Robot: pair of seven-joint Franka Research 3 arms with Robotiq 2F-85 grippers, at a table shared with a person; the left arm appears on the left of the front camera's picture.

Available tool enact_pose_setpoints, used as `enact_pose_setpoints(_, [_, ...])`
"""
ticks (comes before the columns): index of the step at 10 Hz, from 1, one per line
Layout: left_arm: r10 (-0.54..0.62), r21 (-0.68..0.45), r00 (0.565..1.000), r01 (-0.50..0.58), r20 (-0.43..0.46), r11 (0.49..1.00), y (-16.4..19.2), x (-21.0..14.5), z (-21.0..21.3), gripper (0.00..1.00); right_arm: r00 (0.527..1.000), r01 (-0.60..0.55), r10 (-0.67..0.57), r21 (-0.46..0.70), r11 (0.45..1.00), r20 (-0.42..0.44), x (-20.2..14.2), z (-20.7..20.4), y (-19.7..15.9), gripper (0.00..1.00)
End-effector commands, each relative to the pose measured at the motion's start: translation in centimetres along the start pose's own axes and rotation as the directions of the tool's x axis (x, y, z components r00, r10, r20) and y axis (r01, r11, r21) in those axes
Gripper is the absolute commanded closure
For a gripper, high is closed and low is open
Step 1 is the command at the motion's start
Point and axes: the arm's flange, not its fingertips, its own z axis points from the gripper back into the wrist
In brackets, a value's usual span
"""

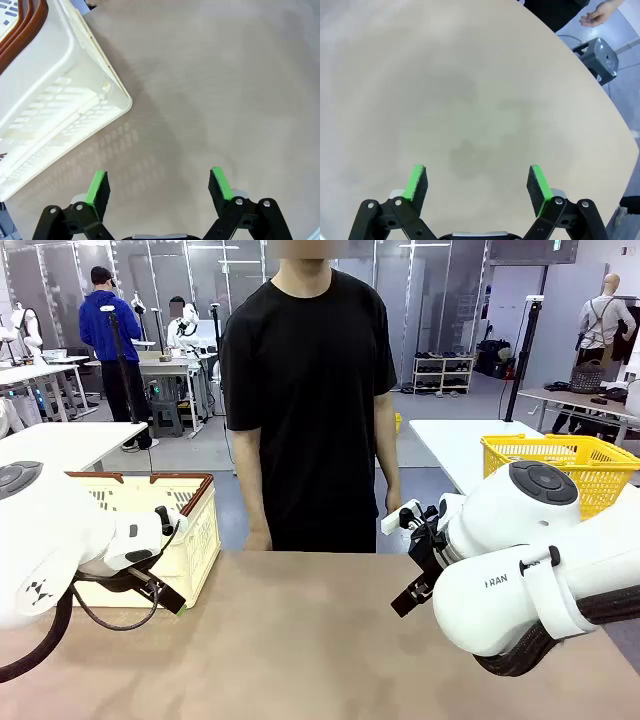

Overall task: Place the drinks into the Shopping basket.
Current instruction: Pick up one drink and place it into the Shopping basket.

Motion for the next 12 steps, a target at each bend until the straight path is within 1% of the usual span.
enact_pose_setpoints(1, [-0.002,-0.001,1.0,0.002,0.0,1.0,-0.1,0.03,0.0,0.0,1.0,0.0,0.0,0.0,1.0,0.0,0.0,0.0,0.0,0.0])
enact_pose_setpoints(12, [-0.002,-0.001,1.0,0.002,0.0,1.0,-0.1,0.03,0.0,0.0,1.0,0.0,0.0,0.0,1.0,0.0,0.0,0.0,0.0,0.0])
